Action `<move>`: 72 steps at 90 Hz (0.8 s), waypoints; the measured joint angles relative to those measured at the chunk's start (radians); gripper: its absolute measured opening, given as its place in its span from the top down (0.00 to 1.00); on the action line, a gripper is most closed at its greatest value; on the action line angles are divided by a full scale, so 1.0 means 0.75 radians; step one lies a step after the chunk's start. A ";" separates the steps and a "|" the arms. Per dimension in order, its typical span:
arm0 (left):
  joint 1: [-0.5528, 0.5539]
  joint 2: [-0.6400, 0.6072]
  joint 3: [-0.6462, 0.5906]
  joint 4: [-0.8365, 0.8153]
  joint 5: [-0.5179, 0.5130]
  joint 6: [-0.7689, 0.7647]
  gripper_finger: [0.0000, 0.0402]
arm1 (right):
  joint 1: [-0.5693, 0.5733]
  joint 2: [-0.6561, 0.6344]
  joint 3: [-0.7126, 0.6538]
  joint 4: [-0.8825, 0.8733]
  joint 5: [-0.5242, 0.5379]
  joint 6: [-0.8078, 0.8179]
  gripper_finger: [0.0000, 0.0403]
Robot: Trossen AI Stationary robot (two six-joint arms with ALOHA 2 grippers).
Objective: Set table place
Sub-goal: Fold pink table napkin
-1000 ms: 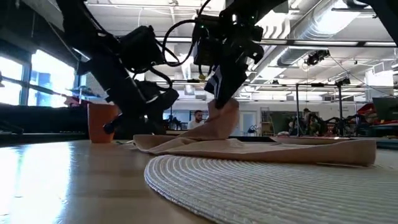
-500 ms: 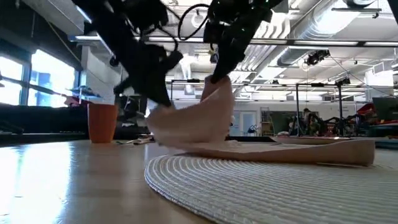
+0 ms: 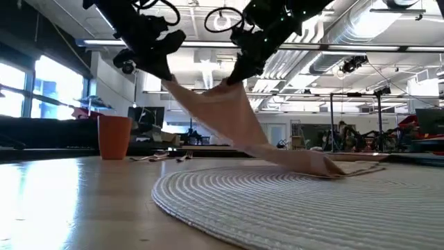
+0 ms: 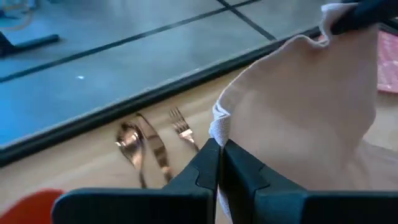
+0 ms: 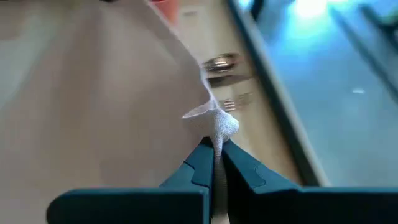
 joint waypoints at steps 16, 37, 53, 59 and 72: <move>0.074 0.001 0.000 0.136 0.064 0.153 1.00 | -0.067 -0.002 0.001 0.052 0.012 -0.127 1.00; 0.110 -0.035 0.001 0.234 0.061 0.224 1.00 | -0.156 -0.030 0.001 -0.007 -0.006 -0.280 1.00; 0.036 -0.032 0.005 0.357 0.155 0.188 1.00 | -0.192 -0.106 0.002 -0.255 -0.130 -0.424 1.00; -0.017 -0.011 0.005 0.371 0.154 0.161 1.00 | -0.193 -0.117 0.002 -0.332 -0.207 -0.469 1.00; -0.132 0.075 0.005 0.377 0.136 0.032 1.00 | -0.158 -0.128 -0.059 -0.402 -0.262 -0.512 1.00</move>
